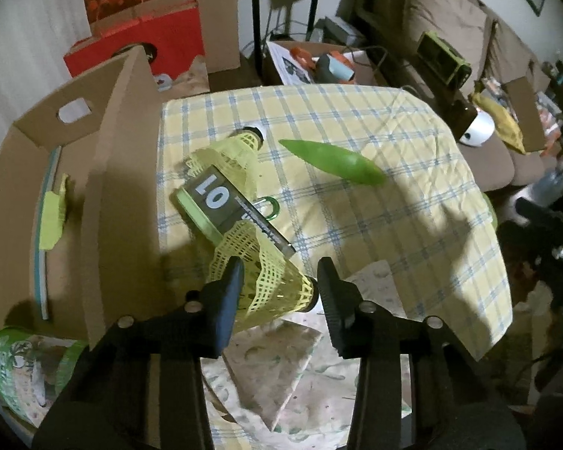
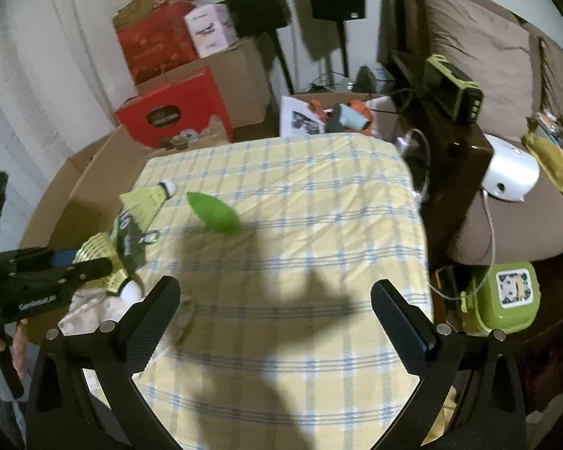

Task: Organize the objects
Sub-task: 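Withdraw the left tool from the box while moving the right tool toward the yellow shuttlecocks, then grasp a yellow shuttlecock by its cork with the right gripper and lift it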

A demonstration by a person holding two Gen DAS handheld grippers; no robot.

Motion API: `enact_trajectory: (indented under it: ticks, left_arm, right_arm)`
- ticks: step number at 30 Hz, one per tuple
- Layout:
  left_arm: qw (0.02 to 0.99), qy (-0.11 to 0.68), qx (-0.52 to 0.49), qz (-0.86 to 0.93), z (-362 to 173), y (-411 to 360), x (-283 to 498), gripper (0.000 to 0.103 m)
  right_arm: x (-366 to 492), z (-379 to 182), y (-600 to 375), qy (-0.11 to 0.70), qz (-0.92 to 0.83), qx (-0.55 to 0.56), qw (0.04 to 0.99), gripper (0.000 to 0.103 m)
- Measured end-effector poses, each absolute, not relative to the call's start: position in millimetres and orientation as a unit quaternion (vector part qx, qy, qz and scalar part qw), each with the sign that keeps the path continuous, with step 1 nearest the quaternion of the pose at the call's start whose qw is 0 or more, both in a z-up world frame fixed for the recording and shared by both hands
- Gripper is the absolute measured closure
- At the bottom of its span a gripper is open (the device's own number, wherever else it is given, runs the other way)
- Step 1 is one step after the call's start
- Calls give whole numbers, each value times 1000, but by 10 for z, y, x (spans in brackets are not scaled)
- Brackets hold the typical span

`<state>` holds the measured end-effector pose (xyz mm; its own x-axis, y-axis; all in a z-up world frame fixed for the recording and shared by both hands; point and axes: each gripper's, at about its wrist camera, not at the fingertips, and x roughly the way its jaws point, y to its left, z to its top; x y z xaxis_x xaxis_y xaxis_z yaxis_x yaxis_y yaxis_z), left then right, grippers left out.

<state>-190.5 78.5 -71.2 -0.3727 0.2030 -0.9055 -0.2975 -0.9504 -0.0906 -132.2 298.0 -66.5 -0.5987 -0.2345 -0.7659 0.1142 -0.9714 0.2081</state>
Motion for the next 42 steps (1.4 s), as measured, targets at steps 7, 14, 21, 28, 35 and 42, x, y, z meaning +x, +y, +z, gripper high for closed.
enact_trajectory:
  ticks: [7,14,21,28,35,42]
  left_arm:
    - [152,5,-529,835,-534,616,-1905,63]
    - [142,-2,-508,850,-360,501,-1857,50]
    - [126,-26,-489,863,-239,295,-1793,42]
    - [116,-43,-482,867,-148,112,-1757,37]
    - [116,-58,-489,863,-159,14,-1779,36]
    - [117,-62,-490,861,-155,8,-1799,36]
  right_arm:
    - [-1331,-762,2397,-1,-887,432,162,5]
    - [-1411,-862,1941,34,-876,430,213,18]
    - [-1444,-913,1672,58,-869,424,247,22]
    - [-1512,-1015,1459,81,-857,431,272,23]
    - [-1574,-1155,1325,89,-847,445,279,29]
    - [-1628,-1293,1312,76,-836,465,282,69]
